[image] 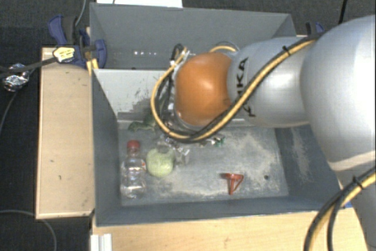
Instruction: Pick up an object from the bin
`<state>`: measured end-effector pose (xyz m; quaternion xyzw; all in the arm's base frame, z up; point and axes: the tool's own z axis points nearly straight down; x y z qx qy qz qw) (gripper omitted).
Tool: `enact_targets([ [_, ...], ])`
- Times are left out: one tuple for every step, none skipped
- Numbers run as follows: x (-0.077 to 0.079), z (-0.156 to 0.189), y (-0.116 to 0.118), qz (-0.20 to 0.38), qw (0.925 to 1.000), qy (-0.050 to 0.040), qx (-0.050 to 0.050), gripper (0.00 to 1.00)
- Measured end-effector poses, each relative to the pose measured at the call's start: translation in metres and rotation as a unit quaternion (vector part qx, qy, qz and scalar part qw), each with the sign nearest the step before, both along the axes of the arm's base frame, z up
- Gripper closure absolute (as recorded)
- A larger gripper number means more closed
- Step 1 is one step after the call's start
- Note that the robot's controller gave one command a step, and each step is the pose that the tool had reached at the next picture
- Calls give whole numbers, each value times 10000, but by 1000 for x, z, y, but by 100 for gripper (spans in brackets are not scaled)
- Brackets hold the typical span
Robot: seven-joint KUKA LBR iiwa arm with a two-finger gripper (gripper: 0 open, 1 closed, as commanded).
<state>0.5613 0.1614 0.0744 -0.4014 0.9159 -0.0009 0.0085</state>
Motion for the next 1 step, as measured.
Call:
enact_targets([
  [0,0,0,-4,10000,1,0,100],
])
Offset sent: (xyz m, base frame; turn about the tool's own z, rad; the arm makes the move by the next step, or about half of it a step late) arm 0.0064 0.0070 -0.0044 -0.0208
